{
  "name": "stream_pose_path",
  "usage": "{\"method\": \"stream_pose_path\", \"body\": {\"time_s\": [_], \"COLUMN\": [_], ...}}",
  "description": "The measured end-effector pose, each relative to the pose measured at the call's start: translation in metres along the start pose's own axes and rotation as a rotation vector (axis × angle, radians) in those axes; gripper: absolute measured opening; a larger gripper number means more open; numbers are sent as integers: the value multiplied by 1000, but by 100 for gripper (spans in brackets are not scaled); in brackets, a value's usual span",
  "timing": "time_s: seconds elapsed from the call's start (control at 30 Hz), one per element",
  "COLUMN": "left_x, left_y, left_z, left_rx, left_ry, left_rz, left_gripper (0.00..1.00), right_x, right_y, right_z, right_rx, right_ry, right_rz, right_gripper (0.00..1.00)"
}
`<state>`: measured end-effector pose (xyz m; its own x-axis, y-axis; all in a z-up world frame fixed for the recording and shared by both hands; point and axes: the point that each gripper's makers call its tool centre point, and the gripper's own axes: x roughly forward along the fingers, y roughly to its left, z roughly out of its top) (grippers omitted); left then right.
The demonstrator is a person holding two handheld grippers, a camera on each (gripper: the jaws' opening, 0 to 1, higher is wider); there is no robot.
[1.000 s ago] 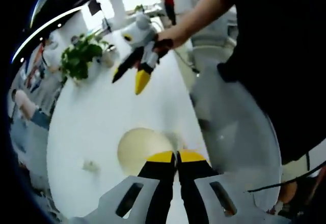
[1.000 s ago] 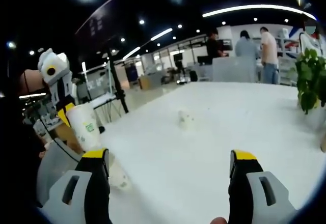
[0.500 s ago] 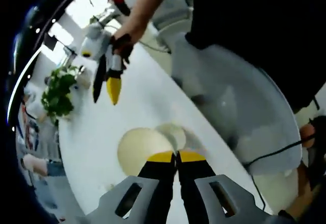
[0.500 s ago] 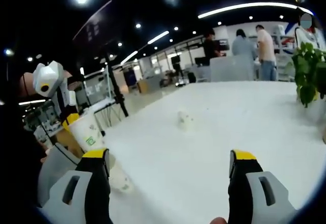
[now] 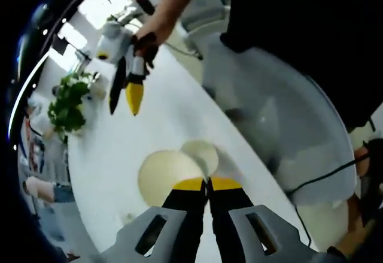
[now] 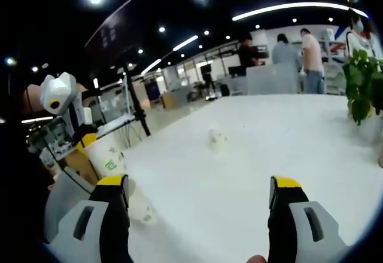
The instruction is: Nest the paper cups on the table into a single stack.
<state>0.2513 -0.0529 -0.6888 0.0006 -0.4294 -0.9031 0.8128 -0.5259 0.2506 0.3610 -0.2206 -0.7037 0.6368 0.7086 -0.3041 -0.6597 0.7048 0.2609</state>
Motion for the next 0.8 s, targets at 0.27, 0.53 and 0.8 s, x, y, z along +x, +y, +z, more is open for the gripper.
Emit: {"method": "stream_pose_path", "body": {"time_s": [0.27, 0.53, 0.8], "left_x": [7, 16, 26], "left_y": [0, 3, 0], "left_z": [0, 7, 2], "left_rx": [1, 23, 43], "left_ry": [-4, -12, 13], "left_rz": [-13, -42, -76], "left_gripper": [0, 0, 0], "right_x": [0, 2, 4], "right_y": [-2, -3, -4], "right_z": [-2, -8, -12], "right_rx": [2, 16, 31], "right_ry": [5, 16, 19], "right_rz": [4, 8, 10], "right_gripper": [96, 96, 96]}}
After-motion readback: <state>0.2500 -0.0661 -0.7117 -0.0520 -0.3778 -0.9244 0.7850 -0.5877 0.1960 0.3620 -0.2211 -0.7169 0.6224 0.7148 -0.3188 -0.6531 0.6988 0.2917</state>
